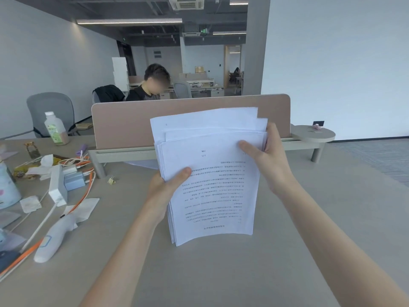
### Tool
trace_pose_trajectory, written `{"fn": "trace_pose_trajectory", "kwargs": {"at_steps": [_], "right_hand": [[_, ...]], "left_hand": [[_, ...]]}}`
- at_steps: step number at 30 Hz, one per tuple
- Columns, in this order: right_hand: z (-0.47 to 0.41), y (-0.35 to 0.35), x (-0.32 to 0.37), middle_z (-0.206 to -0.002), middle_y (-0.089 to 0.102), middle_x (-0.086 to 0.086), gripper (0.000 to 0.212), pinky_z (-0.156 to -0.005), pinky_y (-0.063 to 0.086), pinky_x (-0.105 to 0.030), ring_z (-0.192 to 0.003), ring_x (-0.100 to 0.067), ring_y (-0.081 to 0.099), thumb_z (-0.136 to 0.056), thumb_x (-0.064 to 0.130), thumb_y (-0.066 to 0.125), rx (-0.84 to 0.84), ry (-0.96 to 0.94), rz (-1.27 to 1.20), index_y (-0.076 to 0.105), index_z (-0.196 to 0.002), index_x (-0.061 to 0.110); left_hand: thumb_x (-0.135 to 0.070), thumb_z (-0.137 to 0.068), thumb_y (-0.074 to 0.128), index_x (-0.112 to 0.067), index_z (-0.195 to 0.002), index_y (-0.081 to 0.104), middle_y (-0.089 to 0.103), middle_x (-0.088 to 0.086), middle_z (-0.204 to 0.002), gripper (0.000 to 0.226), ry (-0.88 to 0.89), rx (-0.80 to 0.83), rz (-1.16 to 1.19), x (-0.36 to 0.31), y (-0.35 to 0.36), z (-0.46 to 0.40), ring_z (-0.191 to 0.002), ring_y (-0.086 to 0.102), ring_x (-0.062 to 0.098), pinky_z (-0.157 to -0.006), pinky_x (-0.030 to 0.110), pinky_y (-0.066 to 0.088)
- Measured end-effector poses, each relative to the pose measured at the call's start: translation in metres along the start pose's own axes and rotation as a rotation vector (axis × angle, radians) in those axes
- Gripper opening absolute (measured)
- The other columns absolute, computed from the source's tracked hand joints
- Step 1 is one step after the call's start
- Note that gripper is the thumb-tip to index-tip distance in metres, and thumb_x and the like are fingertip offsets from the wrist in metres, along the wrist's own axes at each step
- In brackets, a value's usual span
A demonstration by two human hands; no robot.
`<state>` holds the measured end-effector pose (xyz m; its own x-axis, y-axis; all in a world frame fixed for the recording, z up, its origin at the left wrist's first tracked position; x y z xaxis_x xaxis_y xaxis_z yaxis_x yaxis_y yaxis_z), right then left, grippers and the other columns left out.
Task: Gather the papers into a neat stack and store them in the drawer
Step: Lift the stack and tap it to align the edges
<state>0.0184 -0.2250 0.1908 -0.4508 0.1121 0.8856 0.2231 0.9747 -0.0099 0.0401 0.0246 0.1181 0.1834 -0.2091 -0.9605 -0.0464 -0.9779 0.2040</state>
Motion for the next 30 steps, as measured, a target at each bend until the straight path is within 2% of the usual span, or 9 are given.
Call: {"fn": "trace_pose_trajectory", "kwargs": {"at_steps": [3,5,8,11,13,17,20,23,30], "right_hand": [[-0.004,0.001,0.013,-0.135,0.061,0.006,0.06,-0.1,0.053,-0.048,-0.118,-0.017,0.064,-0.083,0.02,0.073,0.005,-0.075,0.065,0.042,-0.131,0.036],[-0.004,0.002,0.028,-0.15,0.04,0.022,0.077,-0.108,0.045,-0.035,-0.135,-0.003,0.046,-0.084,0.014,0.07,0.022,-0.191,0.156,0.03,-0.145,0.038],[-0.003,0.007,0.042,-0.144,0.029,0.045,0.083,-0.108,0.031,-0.012,-0.133,0.02,0.031,-0.085,-0.001,0.063,0.078,-0.304,0.29,0.026,-0.15,0.036],[-0.003,0.008,0.042,-0.142,0.045,0.026,0.07,-0.106,0.026,-0.007,-0.134,0.002,0.039,-0.086,0.001,0.062,0.101,-0.345,0.411,0.041,-0.146,0.031],[-0.005,0.005,0.037,-0.134,0.055,0.014,0.057,-0.103,0.035,-0.016,-0.125,-0.007,0.047,-0.086,0.007,0.063,0.08,-0.315,0.43,0.051,-0.135,0.033],[-0.009,-0.005,0.027,-0.123,0.062,0.012,0.039,-0.091,0.046,-0.035,-0.104,-0.01,0.056,-0.084,0.016,0.065,0.017,-0.256,0.351,0.057,-0.117,0.035],[-0.005,-0.003,0.031,-0.13,0.057,0.011,0.051,-0.098,0.042,-0.023,-0.124,-0.011,0.051,-0.088,0.01,0.064,0.057,-0.301,0.332,0.053,-0.132,0.034],[-0.001,0.001,0.032,-0.128,0.056,0.006,0.047,-0.098,0.033,-0.007,-0.127,-0.009,0.048,-0.09,0.007,0.063,0.068,-0.317,0.389,0.06,-0.13,0.033],[-0.003,0.001,0.029,-0.128,0.055,0.001,0.032,-0.099,0.033,-0.005,-0.119,0.01,0.049,-0.091,0.007,0.065,0.041,-0.298,0.403,0.074,-0.116,0.025]], "left_hand": [[-0.023,-0.071,0.079,-0.024,-0.086,0.079,0.08,-0.003,-0.095,0.015,0.007,-0.006,0.025,0.004,0.001,0.002,-0.089,0.076,0.014,-0.08,0.033,0.056],[-0.022,-0.074,0.08,-0.029,-0.083,0.081,0.08,-0.003,-0.097,0.012,0.013,-0.011,0.028,0.005,0.001,0.002,-0.093,0.075,0.015,-0.082,0.035,0.057],[-0.029,-0.072,0.078,-0.025,-0.087,0.079,0.08,-0.003,-0.098,0.016,0.014,-0.029,0.033,0.006,0.0,0.001,-0.094,0.075,0.016,-0.081,0.034,0.058],[-0.031,-0.067,0.085,-0.023,-0.091,0.075,0.08,-0.008,-0.09,0.027,0.025,-0.034,0.03,0.003,0.0,0.001,-0.089,0.076,0.012,-0.071,0.026,0.059],[-0.032,-0.066,0.083,-0.023,-0.091,0.074,0.08,-0.01,-0.087,0.029,0.027,-0.03,0.028,0.001,0.002,0.0,-0.084,0.076,0.009,-0.07,0.026,0.058],[-0.033,-0.067,0.084,-0.023,-0.091,0.073,0.08,-0.009,-0.087,0.028,0.019,-0.036,0.028,0.001,0.003,-0.004,-0.082,0.076,0.009,-0.076,0.032,0.057],[-0.033,-0.072,0.081,-0.023,-0.093,0.074,0.08,-0.007,-0.09,0.025,0.027,-0.021,0.036,0.001,0.004,-0.006,-0.087,0.076,0.013,-0.075,0.032,0.058],[-0.029,-0.08,0.076,-0.023,-0.093,0.074,0.08,-0.006,-0.091,0.014,0.02,-0.005,0.045,0.003,0.005,-0.004,-0.086,0.076,0.012,-0.075,0.032,0.058],[-0.029,-0.074,0.078,-0.023,-0.09,0.076,0.08,-0.003,-0.095,0.017,-0.028,0.01,0.065,0.021,0.005,0.006,-0.088,0.076,0.014,-0.079,0.034,0.056]]}}
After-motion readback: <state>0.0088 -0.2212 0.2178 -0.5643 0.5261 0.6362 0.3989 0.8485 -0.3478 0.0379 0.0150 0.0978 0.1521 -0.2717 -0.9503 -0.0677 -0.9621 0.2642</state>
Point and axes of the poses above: each hand's wrist, its own z-axis away from the middle knuckle, its own y-axis out of the palm, x = y × z, the point moved 8 cm from there along -z, towards the middle knuckle
